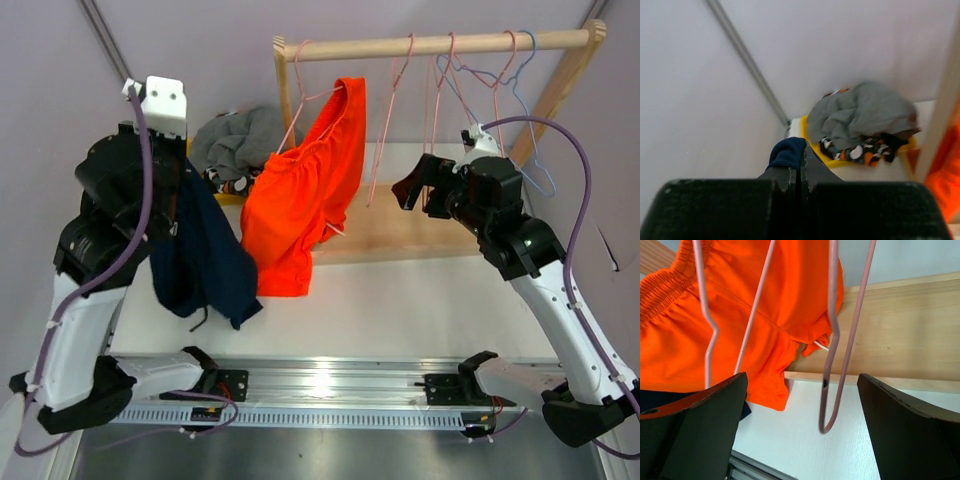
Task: Remove the shorts from the hanger
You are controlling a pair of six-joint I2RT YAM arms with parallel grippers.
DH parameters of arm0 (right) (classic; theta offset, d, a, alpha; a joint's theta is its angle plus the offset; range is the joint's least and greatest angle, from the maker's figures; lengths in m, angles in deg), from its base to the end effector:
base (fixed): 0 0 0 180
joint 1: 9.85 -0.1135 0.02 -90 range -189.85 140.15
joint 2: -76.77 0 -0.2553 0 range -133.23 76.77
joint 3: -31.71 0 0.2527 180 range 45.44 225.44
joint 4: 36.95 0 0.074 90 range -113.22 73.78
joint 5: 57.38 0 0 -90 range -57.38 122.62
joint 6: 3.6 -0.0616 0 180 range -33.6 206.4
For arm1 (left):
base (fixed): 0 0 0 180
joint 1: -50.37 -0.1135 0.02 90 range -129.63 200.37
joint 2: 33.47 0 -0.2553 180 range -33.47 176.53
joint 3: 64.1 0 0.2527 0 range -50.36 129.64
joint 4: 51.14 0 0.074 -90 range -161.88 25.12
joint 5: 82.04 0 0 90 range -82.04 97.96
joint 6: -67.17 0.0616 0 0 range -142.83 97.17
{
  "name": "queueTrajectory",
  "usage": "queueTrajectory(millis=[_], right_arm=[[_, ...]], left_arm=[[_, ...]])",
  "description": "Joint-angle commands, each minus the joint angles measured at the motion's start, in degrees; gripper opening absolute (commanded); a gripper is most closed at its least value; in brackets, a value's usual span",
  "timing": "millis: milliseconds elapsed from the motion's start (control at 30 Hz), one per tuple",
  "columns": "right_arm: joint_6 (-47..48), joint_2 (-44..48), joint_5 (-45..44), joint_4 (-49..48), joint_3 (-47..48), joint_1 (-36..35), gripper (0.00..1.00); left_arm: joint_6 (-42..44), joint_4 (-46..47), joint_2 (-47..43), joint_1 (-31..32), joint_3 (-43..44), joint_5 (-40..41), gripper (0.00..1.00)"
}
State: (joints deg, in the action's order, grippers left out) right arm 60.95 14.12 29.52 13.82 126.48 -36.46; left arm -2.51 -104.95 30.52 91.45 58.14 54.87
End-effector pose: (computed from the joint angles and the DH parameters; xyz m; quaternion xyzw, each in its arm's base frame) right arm 0.2207 0.1068 0.4313 0.0076 0.8122 0.2361 0.5335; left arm 0.1477 -0.0691 0.5668 0.0669 0.6849 0.1446 0.7110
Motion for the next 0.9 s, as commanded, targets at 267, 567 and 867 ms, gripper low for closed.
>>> queueTrajectory(millis=[267,567,867], right_arm=[[0.8,0.8,2.5,-1.4,-2.4,0.7,0.99],[1.3,-1.7,5.8,-2.9,-4.7,1.6,0.99],[0.2,-3.1,7.0,-7.4,-9.9,1.5,0.99]], left_arm=[[-19.0,-9.7,16.9,-36.5,26.5,-6.0,0.0],[-23.6,4.3,15.3,-44.2,19.8,-18.1,0.0],[-25.8,28.3,26.1,-44.2,23.3,-34.8,0.0]])
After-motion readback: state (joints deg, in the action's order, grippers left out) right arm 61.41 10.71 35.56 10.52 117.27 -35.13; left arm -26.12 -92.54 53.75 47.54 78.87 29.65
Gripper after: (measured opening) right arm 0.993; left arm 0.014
